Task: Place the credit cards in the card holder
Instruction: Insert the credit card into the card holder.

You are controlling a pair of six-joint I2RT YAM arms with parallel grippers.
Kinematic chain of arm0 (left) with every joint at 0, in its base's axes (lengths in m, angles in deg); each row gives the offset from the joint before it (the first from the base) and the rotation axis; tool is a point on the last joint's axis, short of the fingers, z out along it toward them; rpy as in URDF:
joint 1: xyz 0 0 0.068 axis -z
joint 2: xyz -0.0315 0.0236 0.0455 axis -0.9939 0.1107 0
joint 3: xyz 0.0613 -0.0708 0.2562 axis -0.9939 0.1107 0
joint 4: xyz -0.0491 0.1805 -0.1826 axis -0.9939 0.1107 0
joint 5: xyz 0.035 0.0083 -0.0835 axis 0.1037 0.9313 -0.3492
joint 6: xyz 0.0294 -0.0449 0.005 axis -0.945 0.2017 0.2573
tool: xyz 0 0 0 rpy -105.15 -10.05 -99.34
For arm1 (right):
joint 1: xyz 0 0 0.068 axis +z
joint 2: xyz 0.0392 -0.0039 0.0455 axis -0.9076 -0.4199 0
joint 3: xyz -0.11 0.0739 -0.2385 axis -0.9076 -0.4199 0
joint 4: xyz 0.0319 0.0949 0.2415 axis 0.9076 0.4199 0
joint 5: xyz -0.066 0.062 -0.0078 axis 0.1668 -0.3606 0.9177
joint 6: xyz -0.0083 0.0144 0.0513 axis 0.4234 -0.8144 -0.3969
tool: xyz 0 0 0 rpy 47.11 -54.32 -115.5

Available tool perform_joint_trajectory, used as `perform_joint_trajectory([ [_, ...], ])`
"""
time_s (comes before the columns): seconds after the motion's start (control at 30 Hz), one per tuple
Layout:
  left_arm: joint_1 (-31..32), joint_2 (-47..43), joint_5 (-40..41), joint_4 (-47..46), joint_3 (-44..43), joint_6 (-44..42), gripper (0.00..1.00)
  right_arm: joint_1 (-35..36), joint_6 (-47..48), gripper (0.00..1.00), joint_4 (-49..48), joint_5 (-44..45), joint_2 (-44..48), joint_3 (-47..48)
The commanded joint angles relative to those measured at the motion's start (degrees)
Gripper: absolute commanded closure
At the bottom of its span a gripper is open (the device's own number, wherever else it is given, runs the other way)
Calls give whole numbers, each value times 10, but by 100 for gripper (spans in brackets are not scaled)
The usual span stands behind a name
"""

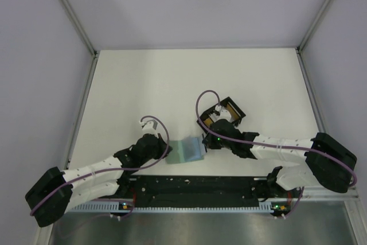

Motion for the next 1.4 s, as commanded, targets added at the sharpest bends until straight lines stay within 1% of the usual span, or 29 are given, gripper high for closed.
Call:
perform_joint_trajectory([
  [0.0, 1, 2, 13, -1, -12, -6, 100, -2, -6, 100, 0, 18, 2, 5],
  [0.33, 1, 4, 8, -8, -11, -5, 100, -3, -6, 100, -40, -31, -29, 9],
  [0.47, 1, 5, 10, -8, -11, -5, 100, -1, -5, 100, -55, -41, -22, 9],
  [0.63, 1, 5, 11, -9, -9, -4, 100, 2, 9, 100, -31, -37, -1, 27],
  [0.73, 1, 8, 14, -12, -9, -3, 100, 8, 8, 100, -66, -63, 7, 25],
  [0.83, 1, 10, 16, -14, -9, -1, 100, 24, 12, 100, -67, -79, -16, 52],
  [1.0, 1, 10, 21, -8, -9, 2, 100, 50, 13, 100, -100, -98, -63, 81],
  [1.1, 1, 8, 27, 4, -11, 4, 100, 57, 14, 100, -102, -89, -74, 89],
  [1.17, 1, 4, 29, 5, -10, 4, 100, 56, 16, 100, -77, -71, -75, 95],
  [1.37, 0, -14, 29, 8, -9, 1, 100, 54, 20, 100, -37, -18, -36, 87],
])
